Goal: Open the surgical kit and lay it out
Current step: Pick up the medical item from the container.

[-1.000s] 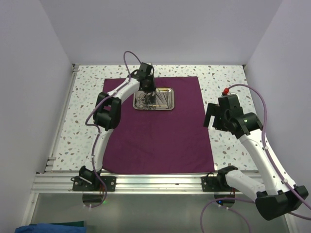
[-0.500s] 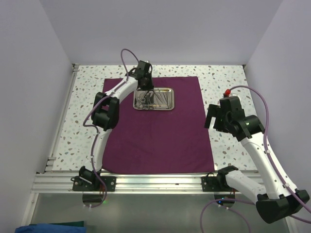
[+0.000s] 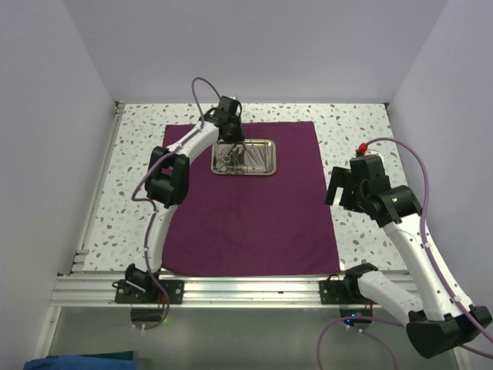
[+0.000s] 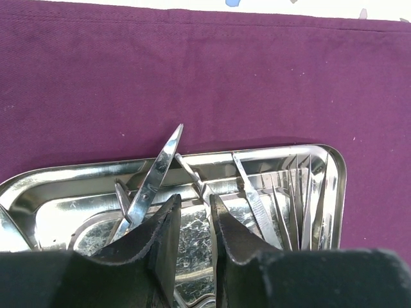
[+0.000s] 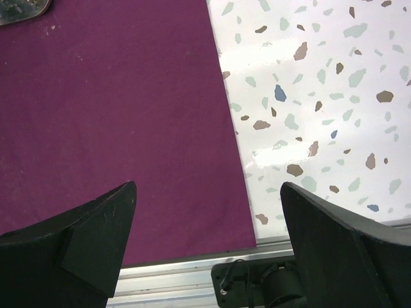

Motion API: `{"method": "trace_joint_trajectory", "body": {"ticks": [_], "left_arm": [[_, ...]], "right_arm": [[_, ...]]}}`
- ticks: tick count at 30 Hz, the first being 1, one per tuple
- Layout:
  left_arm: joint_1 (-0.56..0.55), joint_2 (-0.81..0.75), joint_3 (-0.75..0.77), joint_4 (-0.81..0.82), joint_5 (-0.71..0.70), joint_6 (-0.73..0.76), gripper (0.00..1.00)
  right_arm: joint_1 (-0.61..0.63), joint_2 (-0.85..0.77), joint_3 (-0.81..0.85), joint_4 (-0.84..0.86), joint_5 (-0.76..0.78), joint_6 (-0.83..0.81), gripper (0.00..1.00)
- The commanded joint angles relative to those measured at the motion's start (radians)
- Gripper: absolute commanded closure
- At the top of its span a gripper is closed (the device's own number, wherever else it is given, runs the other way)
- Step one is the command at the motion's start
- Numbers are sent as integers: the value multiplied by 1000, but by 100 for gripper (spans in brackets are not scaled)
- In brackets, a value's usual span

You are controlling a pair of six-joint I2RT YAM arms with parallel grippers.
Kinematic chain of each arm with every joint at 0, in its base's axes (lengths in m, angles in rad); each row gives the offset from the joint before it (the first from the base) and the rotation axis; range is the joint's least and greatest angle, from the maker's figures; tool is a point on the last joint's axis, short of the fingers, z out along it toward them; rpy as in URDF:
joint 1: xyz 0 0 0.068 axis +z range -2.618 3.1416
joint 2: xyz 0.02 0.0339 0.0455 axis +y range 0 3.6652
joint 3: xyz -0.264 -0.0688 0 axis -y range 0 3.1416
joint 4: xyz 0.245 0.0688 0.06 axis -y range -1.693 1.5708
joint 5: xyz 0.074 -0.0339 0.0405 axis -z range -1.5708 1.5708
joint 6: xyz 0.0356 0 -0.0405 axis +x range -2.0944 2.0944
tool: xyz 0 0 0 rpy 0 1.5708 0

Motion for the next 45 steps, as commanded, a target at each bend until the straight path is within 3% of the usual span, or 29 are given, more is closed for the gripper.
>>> {"method": "trace_joint_trajectory", "body": {"ticks": [1, 10, 17, 21, 30, 40, 45], "left_arm": [[-7, -20, 58, 11, 1, -24, 71], [-15, 37, 104, -5, 3, -29, 66], [-27, 10, 83, -28, -46, -21, 50], [-30, -23, 46, -15, -65, -16, 48], [-44, 10, 55, -48, -80, -21, 48], [-52, 102, 170, -103, -111, -21, 49], [-52, 129, 186, -111, -125, -27, 55]], "right_arm": [[-1, -18, -3, -21, 20, 0, 2], [1, -17, -5, -24, 28, -5, 2], [1, -11, -14, -23, 38, -10, 2], [1, -12, -32, -10, 31, -2, 2], [-1, -6, -39, 0, 34, -8, 1], [1, -1, -36, 13, 38, -25, 2], [1, 9, -20, 22, 46, -40, 2]]}}
